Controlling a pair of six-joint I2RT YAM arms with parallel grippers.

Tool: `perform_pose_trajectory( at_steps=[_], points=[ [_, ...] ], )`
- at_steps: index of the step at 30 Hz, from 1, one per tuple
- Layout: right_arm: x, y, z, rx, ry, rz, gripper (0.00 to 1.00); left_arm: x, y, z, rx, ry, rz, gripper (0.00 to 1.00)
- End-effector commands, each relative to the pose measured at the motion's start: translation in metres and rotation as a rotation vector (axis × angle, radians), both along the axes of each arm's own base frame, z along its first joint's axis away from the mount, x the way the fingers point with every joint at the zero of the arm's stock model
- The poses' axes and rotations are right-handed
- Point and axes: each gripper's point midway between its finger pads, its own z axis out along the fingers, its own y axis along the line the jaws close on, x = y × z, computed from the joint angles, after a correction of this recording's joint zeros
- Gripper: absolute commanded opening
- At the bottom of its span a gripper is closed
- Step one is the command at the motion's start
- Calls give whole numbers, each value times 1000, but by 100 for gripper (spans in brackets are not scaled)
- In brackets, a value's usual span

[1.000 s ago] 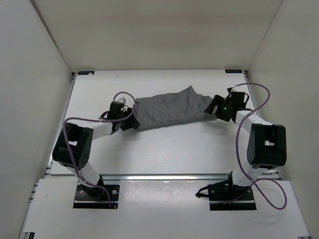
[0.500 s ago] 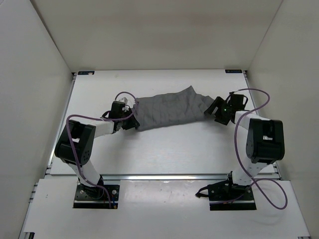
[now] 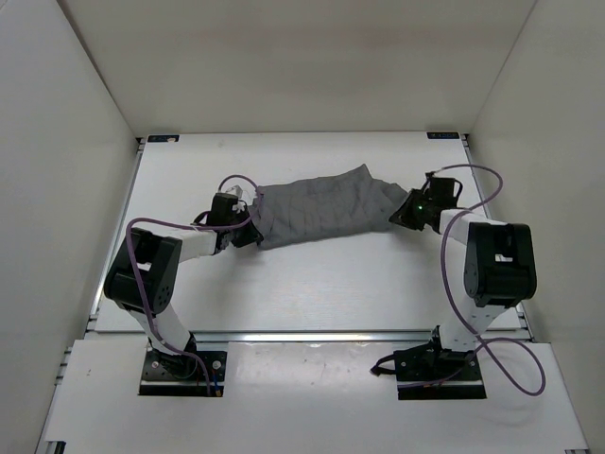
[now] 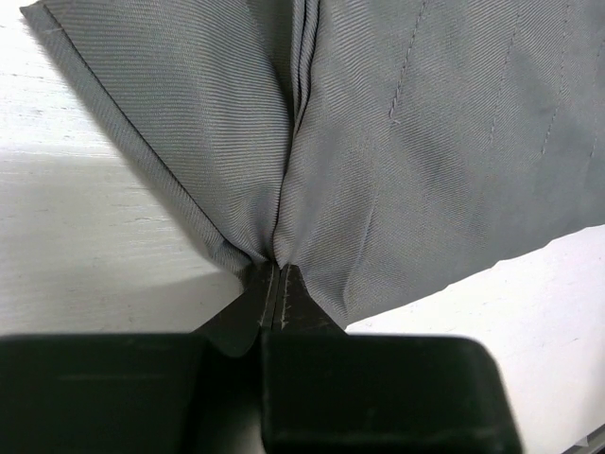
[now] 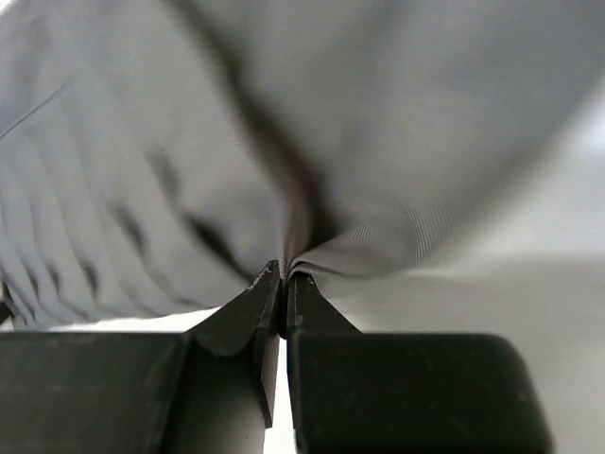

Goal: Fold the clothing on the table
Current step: Fold the skirt

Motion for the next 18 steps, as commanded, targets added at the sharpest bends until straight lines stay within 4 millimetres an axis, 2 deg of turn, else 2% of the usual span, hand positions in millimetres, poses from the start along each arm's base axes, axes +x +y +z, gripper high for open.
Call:
perform_pose_trajectory(
  at_steps=[1,3,5,7,8,10,11,13,14,15,17,18],
  points=[
    [27,41,70,-42,-258,207,0,-7,2,-3,14,10,-4,0],
    [27,66,96,-5,-346,307,0,-10,2,-8,21,17,1,0],
    [18,99,120,58,-428,438,0,-13,2,-9,27,17,-7,0],
    [8,140,147,98,-514,577,0,-13,2,-11,27,22,4,0],
    [2,154,155,123,-533,637,0,-14,3,-14,35,29,5,0],
    [-13,197,172,163,-584,781,0,-16,4,-16,36,29,7,0],
    [-22,215,176,198,-590,844,0,-19,4,-19,37,34,8,0],
    [-34,246,171,280,-569,966,0,-19,4,-18,22,27,17,0],
    [-39,260,179,303,-583,1020,0,-20,3,-19,18,29,16,0],
    [-44,268,162,340,-523,1058,0,-23,5,-21,17,39,22,0],
    [-46,294,148,373,-471,1123,0,-24,4,-21,13,36,21,0],
    [-56,304,143,387,-446,1162,0,-28,7,-24,16,40,31,0]
  ],
)
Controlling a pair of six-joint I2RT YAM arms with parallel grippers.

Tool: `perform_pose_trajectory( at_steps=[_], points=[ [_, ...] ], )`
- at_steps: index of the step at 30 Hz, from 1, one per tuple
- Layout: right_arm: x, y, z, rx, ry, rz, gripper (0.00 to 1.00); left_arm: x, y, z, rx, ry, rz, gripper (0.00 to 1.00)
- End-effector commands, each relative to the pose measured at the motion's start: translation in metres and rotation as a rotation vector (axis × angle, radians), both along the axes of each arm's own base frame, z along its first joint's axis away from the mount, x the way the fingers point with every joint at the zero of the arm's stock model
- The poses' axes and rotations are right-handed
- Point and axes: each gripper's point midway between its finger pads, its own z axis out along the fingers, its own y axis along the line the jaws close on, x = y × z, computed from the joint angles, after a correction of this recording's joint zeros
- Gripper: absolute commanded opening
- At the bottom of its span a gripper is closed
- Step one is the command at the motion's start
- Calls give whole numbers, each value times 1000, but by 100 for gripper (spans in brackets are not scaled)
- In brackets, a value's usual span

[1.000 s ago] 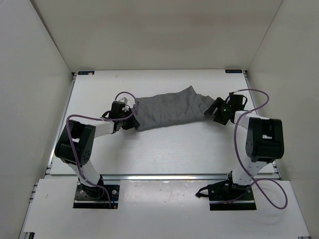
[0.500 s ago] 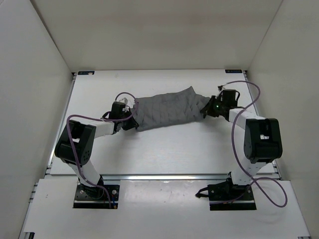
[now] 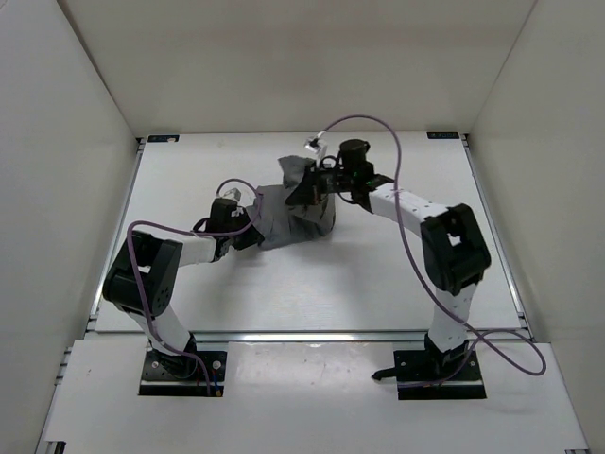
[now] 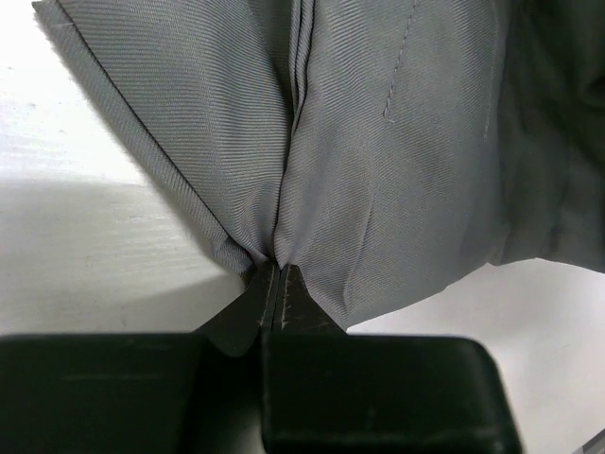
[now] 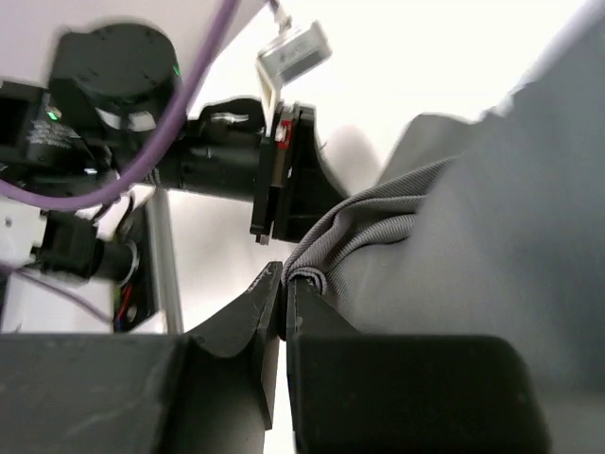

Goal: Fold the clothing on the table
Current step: Fold the skirt

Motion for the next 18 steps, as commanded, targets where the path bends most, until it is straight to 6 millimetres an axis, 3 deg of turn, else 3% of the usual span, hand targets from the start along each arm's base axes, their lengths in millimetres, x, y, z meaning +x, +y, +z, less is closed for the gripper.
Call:
perform_pose_trajectory(
  at_steps=[1,3,5,6,8,13,18],
  points=[
    [-17,26,-25,1,56,160,0,-27,8,-21,42,79,6,0],
    [-29,46,-33,-23,58,219,0,-27,9,-19,38,71,4,0],
    [-33,58,-52,-64,73,233,0,-27,9,-17,33,71,10,0],
    [-37,65,-51,-74,75,247,0,-29,7,-17,23,71,-1,0],
    [-40,72,-70,-98,105,261,1,-30,9,-18,26,71,5,0],
    [-51,85,-84,-116,128,295,0,-33,8,-17,17,74,-2,0],
    [-35,98,-104,-188,135,236,0,-34,9,-15,11,68,-11,0]
  ],
)
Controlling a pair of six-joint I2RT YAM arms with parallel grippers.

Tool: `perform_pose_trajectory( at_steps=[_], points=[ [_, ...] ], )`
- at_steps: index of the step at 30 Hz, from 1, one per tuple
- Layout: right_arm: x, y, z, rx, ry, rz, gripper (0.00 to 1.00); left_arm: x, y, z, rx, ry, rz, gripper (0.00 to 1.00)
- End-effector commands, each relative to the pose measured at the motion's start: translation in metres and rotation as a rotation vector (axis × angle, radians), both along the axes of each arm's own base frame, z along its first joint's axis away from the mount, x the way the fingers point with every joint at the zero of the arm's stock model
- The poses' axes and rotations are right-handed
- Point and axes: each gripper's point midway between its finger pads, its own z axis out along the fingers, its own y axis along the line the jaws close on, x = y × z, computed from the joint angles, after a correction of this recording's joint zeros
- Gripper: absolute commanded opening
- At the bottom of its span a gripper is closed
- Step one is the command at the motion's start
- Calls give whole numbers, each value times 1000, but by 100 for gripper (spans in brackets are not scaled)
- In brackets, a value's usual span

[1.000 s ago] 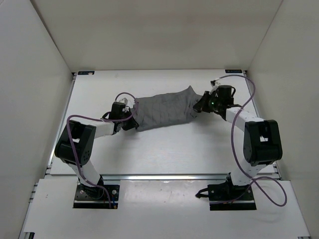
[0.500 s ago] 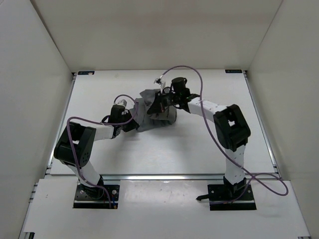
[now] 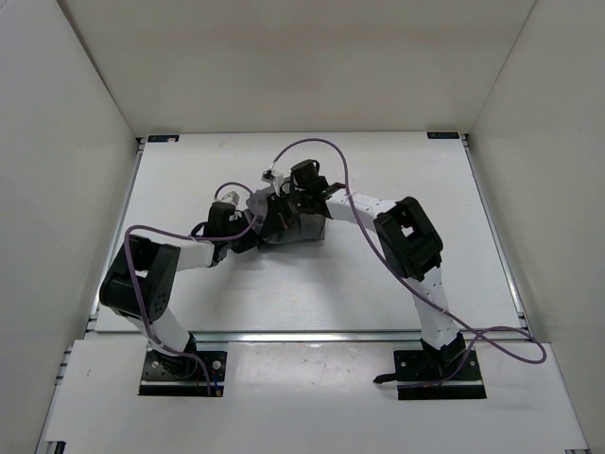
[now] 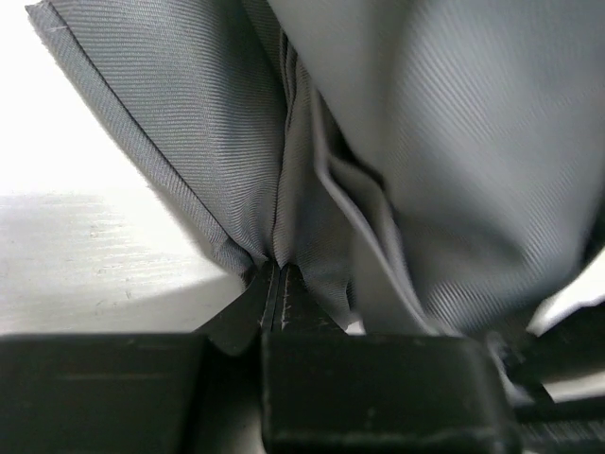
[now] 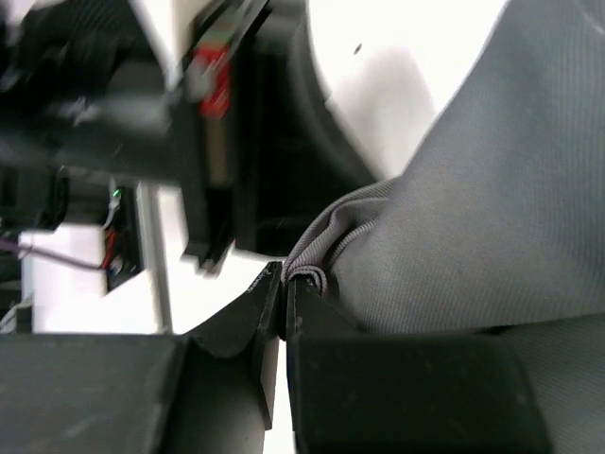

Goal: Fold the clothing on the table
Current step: Fold the skirt

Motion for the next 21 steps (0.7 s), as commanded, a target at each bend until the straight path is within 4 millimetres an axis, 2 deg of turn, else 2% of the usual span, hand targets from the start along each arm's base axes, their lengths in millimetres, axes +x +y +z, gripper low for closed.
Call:
perform_pose_trajectory(
  at_steps=[1,2,3,5,6,7,8,9,11,12,13,14,15,16,17,18,19,20,21],
  points=[
    [17,11,-3,-42,-34,-36,0,-25,6,-15,28,82,-22,0],
    [14,12,-19,-86,-20,-41,1,-26,6,-14,23,83,-27,0],
    [22,13,-21,-89,-28,-51,0,-27,7,-16,26,86,-23,0],
    [24,15,-29,-124,-29,-55,4,-27,7,-13,23,81,-30,0],
    [31,14,-29,-135,-37,-73,6,-26,8,-11,20,75,-28,3],
    [32,14,-30,-144,-52,-71,22,-25,10,-9,16,73,-20,7],
    [37,11,-31,-159,-77,-85,39,-25,8,-6,9,68,-31,21],
    [41,10,-26,-168,-108,-108,43,-23,9,0,2,52,-30,28],
    [45,4,-12,-170,-177,-119,50,-19,11,14,3,17,-26,33],
    [45,2,3,-157,-196,-121,53,-12,11,32,-6,-30,-21,42],
    [44,-1,20,-135,-233,-127,56,-10,15,38,-1,-46,-5,48],
    [42,-3,27,-124,-237,-133,63,-7,15,52,-8,-73,3,51],
    [41,-10,46,-95,-257,-149,67,-5,17,68,-21,-102,3,56],
    [36,-13,71,-56,-286,-147,68,1,18,84,-34,-136,3,65],
    [32,-23,87,-40,-300,-167,69,-1,23,86,-27,-126,16,69],
    [27,-29,89,-33,-298,-169,70,-1,29,92,-1,-137,21,69],
    [19,-39,102,-6,-312,-179,72,-2,33,103,6,-153,31,75],
    [14,-46,127,34,-348,-196,73,-1,38,105,21,-157,44,77],
    [9,-55,120,37,-327,-215,74,-1,45,112,30,-173,53,76]
  ],
)
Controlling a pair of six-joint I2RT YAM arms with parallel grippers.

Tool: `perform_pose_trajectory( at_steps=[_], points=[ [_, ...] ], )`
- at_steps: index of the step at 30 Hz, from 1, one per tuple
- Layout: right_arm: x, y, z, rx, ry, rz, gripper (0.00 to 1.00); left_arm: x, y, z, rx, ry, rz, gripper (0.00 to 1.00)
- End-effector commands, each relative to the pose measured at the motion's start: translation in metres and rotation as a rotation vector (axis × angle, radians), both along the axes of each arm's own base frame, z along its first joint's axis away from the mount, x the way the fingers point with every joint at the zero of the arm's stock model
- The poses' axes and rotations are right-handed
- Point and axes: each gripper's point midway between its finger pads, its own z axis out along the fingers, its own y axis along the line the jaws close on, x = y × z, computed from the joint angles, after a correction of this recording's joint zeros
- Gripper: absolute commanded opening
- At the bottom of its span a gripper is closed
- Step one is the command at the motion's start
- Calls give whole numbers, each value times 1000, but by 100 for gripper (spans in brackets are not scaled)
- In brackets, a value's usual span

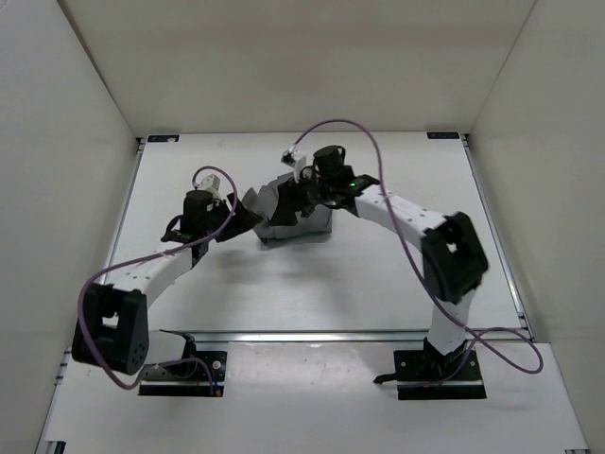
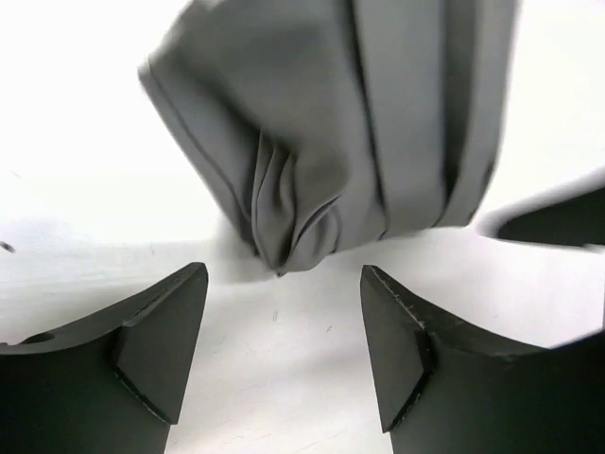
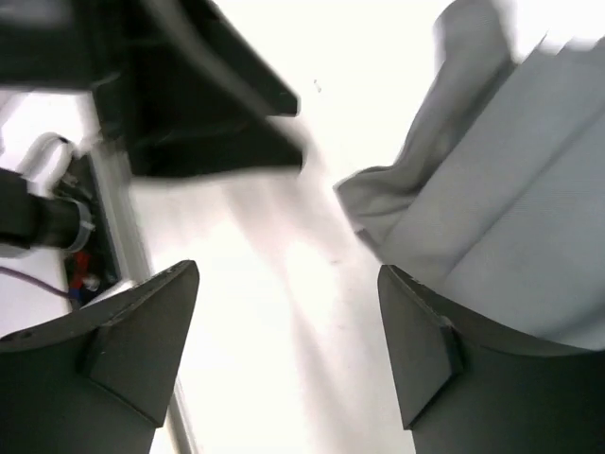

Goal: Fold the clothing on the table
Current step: Fold the skirt

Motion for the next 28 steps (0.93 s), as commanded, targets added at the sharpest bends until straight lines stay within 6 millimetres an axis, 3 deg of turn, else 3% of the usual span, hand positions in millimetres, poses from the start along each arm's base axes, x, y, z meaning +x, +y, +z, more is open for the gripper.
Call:
perform_pose_trajectory(
  at_steps=[1,2,3,5,6,8,9,10,13,17,22,28],
  points=[
    [-9,-21,86,172,-187,-38,74,1,18,33,44,-63,22,77],
    [-15,-37,91,184,-184,-74,76,-3,24,31,51,-45,25,75],
    [-15,-50,79,182,-178,-108,75,-6,23,38,49,-57,3,74],
    [-23,-74,93,212,-229,-167,75,-15,22,41,71,-54,-32,76],
    [-28,-84,80,189,-225,-180,75,-20,24,47,86,-60,-43,76],
    [-33,-104,80,158,-284,-245,77,-29,25,51,109,-46,-59,78],
    [-37,-113,71,137,-288,-259,78,-34,26,53,124,-40,-59,83],
    [-37,-122,63,127,-286,-280,78,-40,27,55,142,-44,-80,98],
    [-36,-143,56,139,-265,-313,77,-54,33,61,171,-46,-98,98],
    [-38,-144,64,151,-282,-305,77,-69,43,61,243,-64,-97,99],
    [-41,-137,54,144,-259,-280,76,-83,49,62,292,-79,-107,99],
    [-43,-123,51,139,-252,-238,76,-86,59,44,346,24,-120,99]
  ],
)
